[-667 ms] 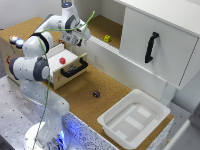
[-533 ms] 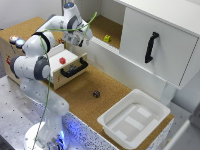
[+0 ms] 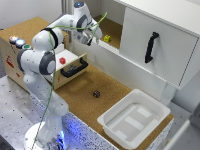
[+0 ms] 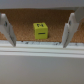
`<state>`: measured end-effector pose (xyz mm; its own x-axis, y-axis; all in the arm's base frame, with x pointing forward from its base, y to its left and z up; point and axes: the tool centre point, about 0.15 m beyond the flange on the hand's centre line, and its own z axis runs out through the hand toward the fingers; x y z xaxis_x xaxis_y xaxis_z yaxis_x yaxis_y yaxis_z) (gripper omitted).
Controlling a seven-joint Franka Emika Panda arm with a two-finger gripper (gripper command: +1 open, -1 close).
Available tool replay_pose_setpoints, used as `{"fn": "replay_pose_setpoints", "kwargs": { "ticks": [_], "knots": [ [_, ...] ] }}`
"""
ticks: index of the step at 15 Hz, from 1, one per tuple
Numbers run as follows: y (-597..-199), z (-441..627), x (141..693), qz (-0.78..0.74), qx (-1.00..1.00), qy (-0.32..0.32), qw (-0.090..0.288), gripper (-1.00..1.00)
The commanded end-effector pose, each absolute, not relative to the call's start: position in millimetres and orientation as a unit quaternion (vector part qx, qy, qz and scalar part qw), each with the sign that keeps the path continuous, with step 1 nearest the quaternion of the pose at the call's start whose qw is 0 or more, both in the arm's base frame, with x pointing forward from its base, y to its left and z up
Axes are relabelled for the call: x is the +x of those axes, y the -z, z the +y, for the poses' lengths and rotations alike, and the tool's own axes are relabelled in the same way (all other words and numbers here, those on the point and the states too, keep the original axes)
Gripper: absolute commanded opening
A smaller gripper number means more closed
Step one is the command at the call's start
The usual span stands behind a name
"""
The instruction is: Pick up the yellow block
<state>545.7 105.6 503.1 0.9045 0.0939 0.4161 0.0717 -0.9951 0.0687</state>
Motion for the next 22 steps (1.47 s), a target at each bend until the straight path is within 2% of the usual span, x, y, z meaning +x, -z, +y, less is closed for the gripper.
{"fn": "replay_pose_setpoints", "kwargs": {
  "ticks": [1,6,9,20,21,22],
  "knots": [
    [-497.9,88.0,592.3,0.091,0.978,-0.19,-0.01,1.0],
    [-479.6,103.0,618.6,0.144,0.967,-0.204,-0.045,1.0],
    [-483.4,110.1,637.0,0.154,0.963,-0.221,-0.028,1.0],
    [-471.4,116.1,689.8,0.165,0.963,-0.208,-0.039,1.0],
    [-470.6,116.1,691.4,0.163,0.964,-0.205,-0.046,-1.0],
    [-469.3,116.7,691.4,0.165,0.964,-0.205,-0.046,-1.0]
  ]
}}
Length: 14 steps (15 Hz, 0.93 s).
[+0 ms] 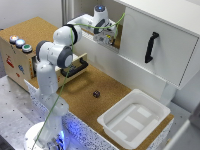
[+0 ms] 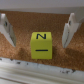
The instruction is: Pick up the yellow block
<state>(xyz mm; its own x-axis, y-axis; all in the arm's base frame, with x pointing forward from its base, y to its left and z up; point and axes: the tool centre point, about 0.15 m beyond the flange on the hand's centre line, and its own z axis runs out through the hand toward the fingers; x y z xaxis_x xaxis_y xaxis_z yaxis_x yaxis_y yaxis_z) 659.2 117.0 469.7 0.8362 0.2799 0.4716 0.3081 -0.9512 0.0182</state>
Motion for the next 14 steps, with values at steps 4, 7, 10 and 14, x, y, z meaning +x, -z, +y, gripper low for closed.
{"fn": "replay_pose_setpoints", "kwargs": {
  "ticks": [4,7,10,14],
  "knots": [
    [-464.3,118.5,682.1,-0.165,-0.964,0.199,0.06,-1.0],
    [-460.7,117.3,674.4,-0.16,-0.965,0.195,0.066,-1.0],
    [-463.9,112.1,660.9,-0.155,-0.965,0.2,0.067,-1.0],
    [-461.8,100.3,642.6,-0.138,-0.967,0.209,0.051,-1.0]
  ]
}}
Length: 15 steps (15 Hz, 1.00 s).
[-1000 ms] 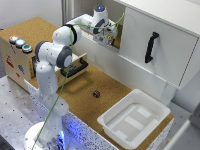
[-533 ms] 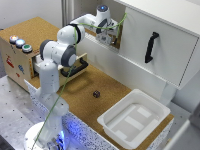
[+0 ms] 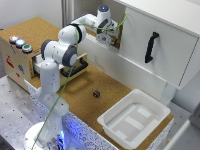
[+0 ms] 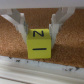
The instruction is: Pick up the yellow block
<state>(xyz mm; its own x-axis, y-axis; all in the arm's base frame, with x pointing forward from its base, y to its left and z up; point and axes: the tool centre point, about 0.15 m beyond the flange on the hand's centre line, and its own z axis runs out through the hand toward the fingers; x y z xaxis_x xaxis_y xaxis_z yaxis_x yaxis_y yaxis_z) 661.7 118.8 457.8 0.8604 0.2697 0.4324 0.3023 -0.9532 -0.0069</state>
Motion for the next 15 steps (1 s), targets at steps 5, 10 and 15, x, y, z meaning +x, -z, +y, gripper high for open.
{"fn": "replay_pose_setpoints", "kwargs": {
  "ticks": [5,10,15],
  "knots": [
    [-486.5,93.4,611.9,-0.119,-0.963,0.233,0.06,-1.0],
    [-487.0,84.5,563.9,-0.082,-0.968,0.228,0.07,-1.0],
    [-473.1,66.6,522.5,-0.026,-0.975,0.209,0.065,-1.0]
  ]
}}
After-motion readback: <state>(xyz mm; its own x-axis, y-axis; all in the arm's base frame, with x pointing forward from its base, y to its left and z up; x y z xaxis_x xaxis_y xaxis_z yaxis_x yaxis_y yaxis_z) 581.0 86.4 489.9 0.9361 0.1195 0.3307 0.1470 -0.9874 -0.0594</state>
